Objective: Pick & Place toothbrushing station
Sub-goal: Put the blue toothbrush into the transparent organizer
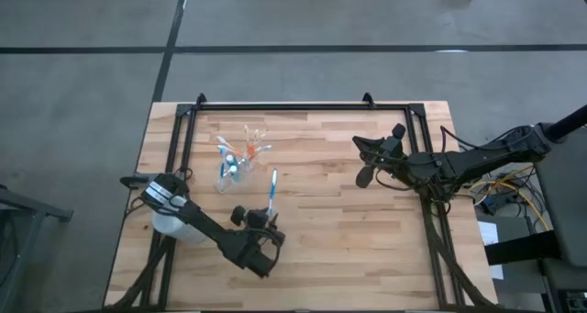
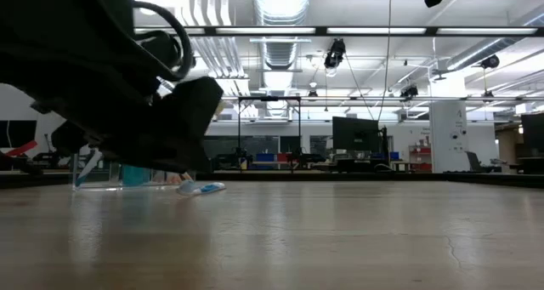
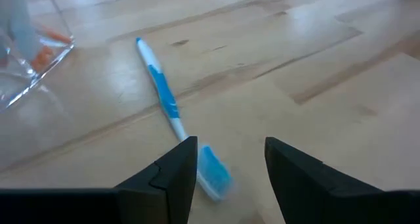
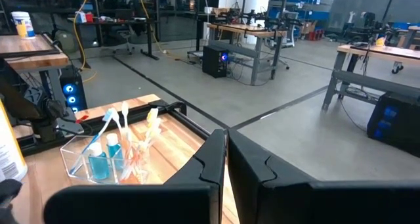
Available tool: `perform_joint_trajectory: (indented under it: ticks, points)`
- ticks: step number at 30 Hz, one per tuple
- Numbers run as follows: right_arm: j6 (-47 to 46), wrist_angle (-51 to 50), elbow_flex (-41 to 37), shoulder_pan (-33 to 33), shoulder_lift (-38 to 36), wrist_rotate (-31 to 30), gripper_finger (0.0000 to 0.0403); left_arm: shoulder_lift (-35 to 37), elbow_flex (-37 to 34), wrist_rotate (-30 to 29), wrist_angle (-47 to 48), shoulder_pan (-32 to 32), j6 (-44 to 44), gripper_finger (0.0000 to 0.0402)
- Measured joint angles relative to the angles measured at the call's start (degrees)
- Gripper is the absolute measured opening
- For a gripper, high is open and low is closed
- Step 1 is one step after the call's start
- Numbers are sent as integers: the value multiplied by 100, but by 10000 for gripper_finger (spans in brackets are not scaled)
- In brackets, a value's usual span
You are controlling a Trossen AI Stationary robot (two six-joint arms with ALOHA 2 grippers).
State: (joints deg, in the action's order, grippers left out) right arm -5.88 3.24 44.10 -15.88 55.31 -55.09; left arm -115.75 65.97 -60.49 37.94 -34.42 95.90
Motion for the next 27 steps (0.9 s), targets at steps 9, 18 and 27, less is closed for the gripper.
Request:
perform_joint_trajectory:
  ticks: [9,18,27]
  points:
    - [0,0,0,2,0,1,13,7,-65,467,-51,184,327,183]
    - [0,0,0,2,0,1,13,7,-263,694,-346,212,357,173]
    - [0,0,0,2,0,2,13,22,-370,755,-504,212,694,88]
